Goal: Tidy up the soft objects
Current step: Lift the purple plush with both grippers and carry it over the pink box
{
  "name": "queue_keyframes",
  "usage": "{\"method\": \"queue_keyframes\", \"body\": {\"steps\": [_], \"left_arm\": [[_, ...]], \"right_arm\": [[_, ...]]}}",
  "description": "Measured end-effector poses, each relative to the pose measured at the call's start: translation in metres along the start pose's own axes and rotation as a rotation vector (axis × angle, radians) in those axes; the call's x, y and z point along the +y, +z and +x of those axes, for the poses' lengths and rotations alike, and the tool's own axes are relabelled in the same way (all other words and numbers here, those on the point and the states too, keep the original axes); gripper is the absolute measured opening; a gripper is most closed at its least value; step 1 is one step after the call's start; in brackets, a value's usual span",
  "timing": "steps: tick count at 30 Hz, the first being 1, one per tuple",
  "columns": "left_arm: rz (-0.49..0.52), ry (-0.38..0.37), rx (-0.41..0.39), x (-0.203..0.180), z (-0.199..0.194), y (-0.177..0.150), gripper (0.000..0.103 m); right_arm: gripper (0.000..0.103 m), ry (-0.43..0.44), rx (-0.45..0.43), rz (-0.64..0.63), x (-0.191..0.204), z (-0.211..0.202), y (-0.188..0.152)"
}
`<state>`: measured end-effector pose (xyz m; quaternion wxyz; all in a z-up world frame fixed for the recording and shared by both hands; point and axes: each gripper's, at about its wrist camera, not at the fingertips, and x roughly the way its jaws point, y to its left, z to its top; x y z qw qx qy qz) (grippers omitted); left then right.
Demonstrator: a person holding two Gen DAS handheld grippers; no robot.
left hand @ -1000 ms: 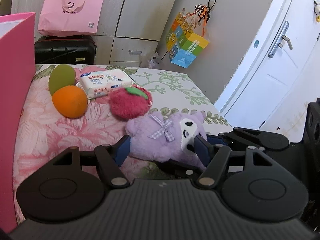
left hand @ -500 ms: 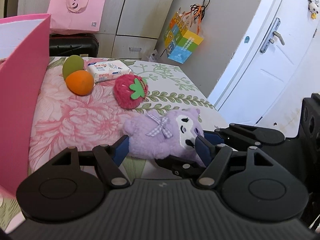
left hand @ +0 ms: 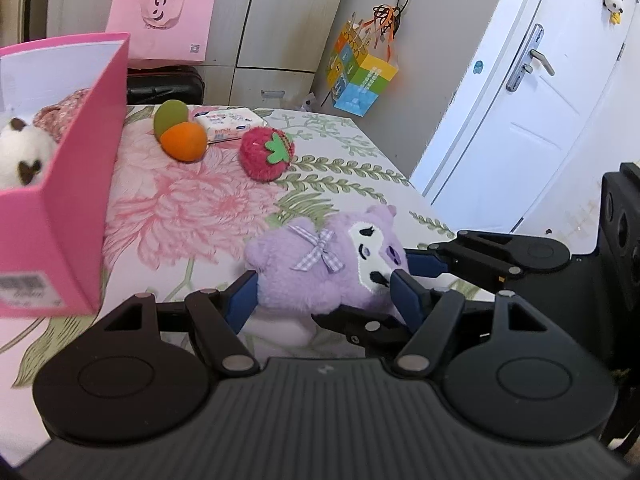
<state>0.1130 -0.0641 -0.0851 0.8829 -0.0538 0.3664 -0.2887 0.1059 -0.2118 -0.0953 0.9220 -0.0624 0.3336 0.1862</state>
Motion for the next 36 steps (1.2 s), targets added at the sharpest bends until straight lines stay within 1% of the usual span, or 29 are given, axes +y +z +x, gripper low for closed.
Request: {"method": "queue_keyframes", "body": {"steps": [4, 7, 12, 15, 18, 22, 28, 30, 36], "left_arm": [[0.002, -0.002, 0.003, 0.0, -0.02, -0.006, 0.07], [0.009, 0.004, -0.002, 0.0, -0.039, -0.008, 0.07], [0.031, 0.035, -0.009, 0.003, -0.071, 0.001, 0.07], [0.041, 0.046, -0.028, 0.009, -0.09, 0.008, 0.07], [0.039, 0.048, -0.05, 0.021, -0.108, 0.015, 0.071], [0.033, 0.074, -0.11, 0.037, -0.13, 0.022, 0.071], [0.011, 0.119, -0.188, 0.064, -0.153, 0.039, 0.071], [0.016, 0.138, -0.211, 0.075, -0.157, 0.047, 0.068], [-0.036, 0.183, -0.235, 0.112, -0.155, 0.076, 0.068]], "right_arm": [[0.064, 0.009, 0.004, -0.024, 0.016, -0.012, -0.001], [0.066, 0.033, -0.003, -0.036, 0.026, -0.022, 0.002], [0.066, 0.079, -0.045, -0.036, 0.044, -0.035, 0.014], [0.066, 0.114, -0.058, -0.036, 0.054, -0.039, 0.027], [0.067, 0.147, -0.079, -0.062, 0.067, -0.041, 0.042], [0.068, 0.175, -0.114, -0.098, 0.084, -0.04, 0.063], [0.068, 0.227, -0.138, -0.127, 0.105, -0.023, 0.102], [0.068, 0.242, -0.142, -0.129, 0.109, -0.014, 0.115], [0.069, 0.281, -0.133, -0.119, 0.115, 0.028, 0.154]]}}
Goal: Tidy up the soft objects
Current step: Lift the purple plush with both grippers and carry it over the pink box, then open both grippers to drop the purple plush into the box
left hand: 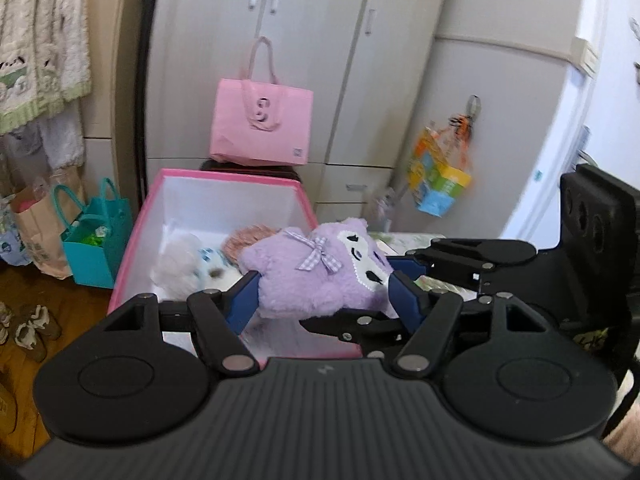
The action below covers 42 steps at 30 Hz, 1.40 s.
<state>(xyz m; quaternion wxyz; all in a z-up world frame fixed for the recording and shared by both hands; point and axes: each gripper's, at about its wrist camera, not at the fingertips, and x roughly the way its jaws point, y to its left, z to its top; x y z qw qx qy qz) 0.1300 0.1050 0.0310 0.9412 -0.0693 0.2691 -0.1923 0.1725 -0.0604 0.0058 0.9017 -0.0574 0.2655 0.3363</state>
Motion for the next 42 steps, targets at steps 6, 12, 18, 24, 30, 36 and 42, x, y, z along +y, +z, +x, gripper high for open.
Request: {"method": "queue_keyframes", "body": {"steps": [6, 12, 18, 24, 30, 36, 42], "left_arm": [[-0.062, 0.033, 0.02, 0.031, 0.039, 0.023, 0.068], [-0.139, 0.051, 0.075, 0.066, 0.087, 0.034, 0.069], [-0.205, 0.041, 0.136, 0.092, 0.125, 0.037, 0.068], [-0.188, 0.07, 0.184, 0.09, 0.144, 0.033, 0.07], [-0.104, 0.164, 0.138, 0.081, 0.13, 0.033, 0.071], [-0.018, 0.151, 0.078, 0.06, 0.09, 0.033, 0.071], [0.071, 0.096, 0.049, 0.026, 0.05, 0.031, 0.071]], "right_arm": [[0.067, 0.045, 0.041, 0.02, -0.024, 0.049, 0.024], [0.068, 0.061, 0.12, -0.001, -0.045, 0.099, 0.038], [0.068, 0.085, 0.175, -0.019, -0.063, 0.132, 0.042], [0.072, 0.042, 0.22, -0.096, -0.064, 0.143, 0.039], [0.082, 0.012, 0.228, -0.125, -0.062, 0.131, 0.037], [0.082, 0.039, 0.172, -0.125, -0.056, 0.095, 0.036], [0.083, 0.039, 0.123, -0.14, -0.044, 0.05, 0.034]]}}
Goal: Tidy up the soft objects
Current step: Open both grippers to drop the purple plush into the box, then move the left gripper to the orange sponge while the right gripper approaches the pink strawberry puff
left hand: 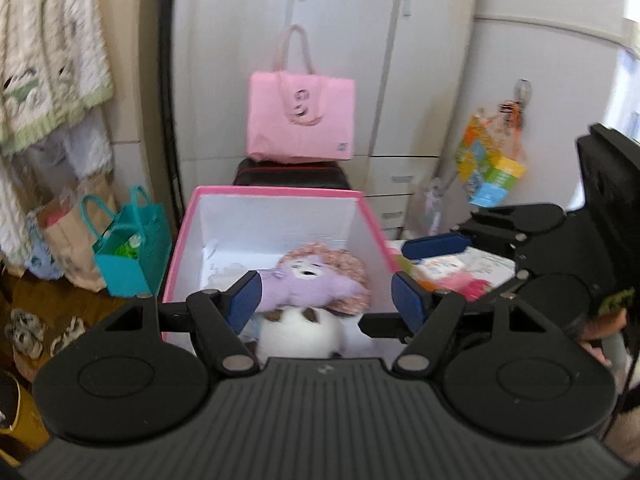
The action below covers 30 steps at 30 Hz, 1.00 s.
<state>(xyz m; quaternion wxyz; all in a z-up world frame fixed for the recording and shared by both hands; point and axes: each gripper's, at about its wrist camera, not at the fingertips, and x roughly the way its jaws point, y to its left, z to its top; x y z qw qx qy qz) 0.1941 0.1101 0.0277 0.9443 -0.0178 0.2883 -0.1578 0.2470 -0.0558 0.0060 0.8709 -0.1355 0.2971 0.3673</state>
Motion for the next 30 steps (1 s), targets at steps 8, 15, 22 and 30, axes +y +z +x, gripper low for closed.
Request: {"method": "queue_keyframes", "body": {"steps": [8, 15, 22, 30], "left_arm": [[0.089, -0.053, -0.003, -0.039, -0.047, -0.01, 0.071], [0.151, -0.161, 0.005, -0.074, -0.071, -0.019, 0.073], [0.156, -0.258, 0.054, -0.105, -0.054, -0.028, 0.073], [0.18, -0.25, 0.061, -0.153, -0.01, -0.036, 0.073]], "right_arm": [[0.085, -0.003, -0.07, -0.013, 0.006, -0.068, -0.032], [0.085, -0.084, -0.115, 0.008, 0.001, -0.136, -0.073], [0.087, -0.225, -0.092, 0.039, -0.016, -0.173, -0.12], [0.087, -0.261, -0.136, 0.043, -0.052, -0.174, -0.161]]}}
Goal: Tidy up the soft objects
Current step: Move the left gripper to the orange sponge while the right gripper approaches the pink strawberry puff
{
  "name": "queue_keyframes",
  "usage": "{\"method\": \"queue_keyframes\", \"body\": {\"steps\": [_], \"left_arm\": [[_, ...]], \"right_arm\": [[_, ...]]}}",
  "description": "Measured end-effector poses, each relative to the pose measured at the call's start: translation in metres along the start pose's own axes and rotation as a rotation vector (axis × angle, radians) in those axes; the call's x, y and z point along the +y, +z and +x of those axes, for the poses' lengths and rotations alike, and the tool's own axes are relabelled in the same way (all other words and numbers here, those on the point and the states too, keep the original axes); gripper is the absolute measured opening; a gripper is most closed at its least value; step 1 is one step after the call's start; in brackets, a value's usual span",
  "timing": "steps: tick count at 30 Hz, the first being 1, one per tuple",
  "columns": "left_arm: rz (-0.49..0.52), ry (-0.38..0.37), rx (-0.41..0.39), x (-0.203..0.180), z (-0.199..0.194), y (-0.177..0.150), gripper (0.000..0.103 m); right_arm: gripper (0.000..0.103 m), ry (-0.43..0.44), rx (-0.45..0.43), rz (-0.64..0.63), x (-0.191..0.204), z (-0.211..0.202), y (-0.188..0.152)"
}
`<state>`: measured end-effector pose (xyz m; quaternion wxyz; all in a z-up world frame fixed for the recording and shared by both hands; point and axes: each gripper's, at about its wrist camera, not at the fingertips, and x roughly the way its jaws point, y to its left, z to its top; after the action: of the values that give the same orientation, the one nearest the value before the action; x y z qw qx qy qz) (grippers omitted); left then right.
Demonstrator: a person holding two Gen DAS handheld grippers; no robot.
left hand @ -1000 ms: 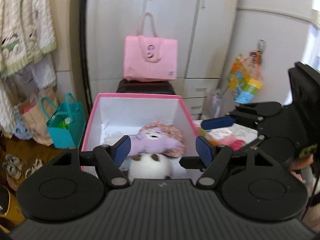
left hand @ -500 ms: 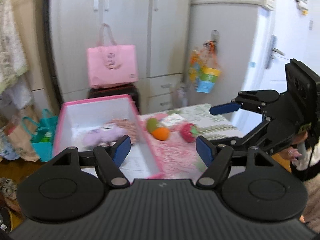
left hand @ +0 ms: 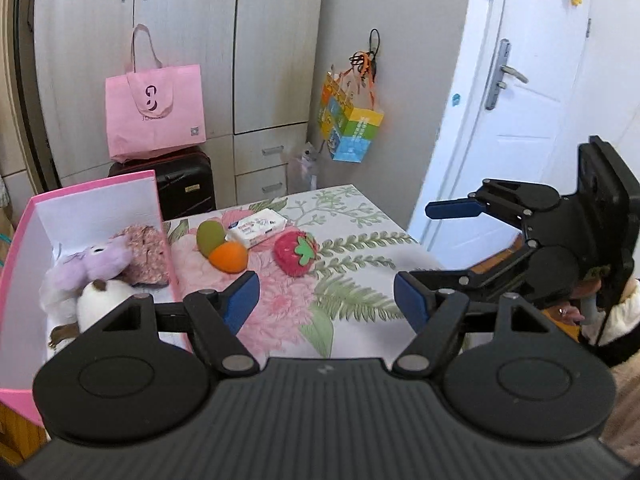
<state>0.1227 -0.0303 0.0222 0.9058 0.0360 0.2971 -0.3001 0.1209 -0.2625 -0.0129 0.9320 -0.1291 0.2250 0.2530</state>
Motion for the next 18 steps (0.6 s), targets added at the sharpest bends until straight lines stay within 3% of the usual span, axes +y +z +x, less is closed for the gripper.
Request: {"method": "queue_keyframes", "body": {"steps": [4, 9, 18], "left_arm": [[-0.007, 0.056, -0.017, -0.008, 0.028, 0.0, 0.073], [-0.028, 0.095, -0.037, -0.012, 0.063, 0.002, 0.073], [-0.093, 0.22, -0.033, 0.0, 0.128, 0.002, 0.072]], "right_arm": [[0.087, 0.009, -0.032, -0.012, -0.013, 0.013, -0.014], [0.086, 0.05, -0.011, 0.044, -0.022, 0.036, -0.03], [0.086, 0.127, 0.002, 0.017, -0.039, 0.082, -0.031]]}}
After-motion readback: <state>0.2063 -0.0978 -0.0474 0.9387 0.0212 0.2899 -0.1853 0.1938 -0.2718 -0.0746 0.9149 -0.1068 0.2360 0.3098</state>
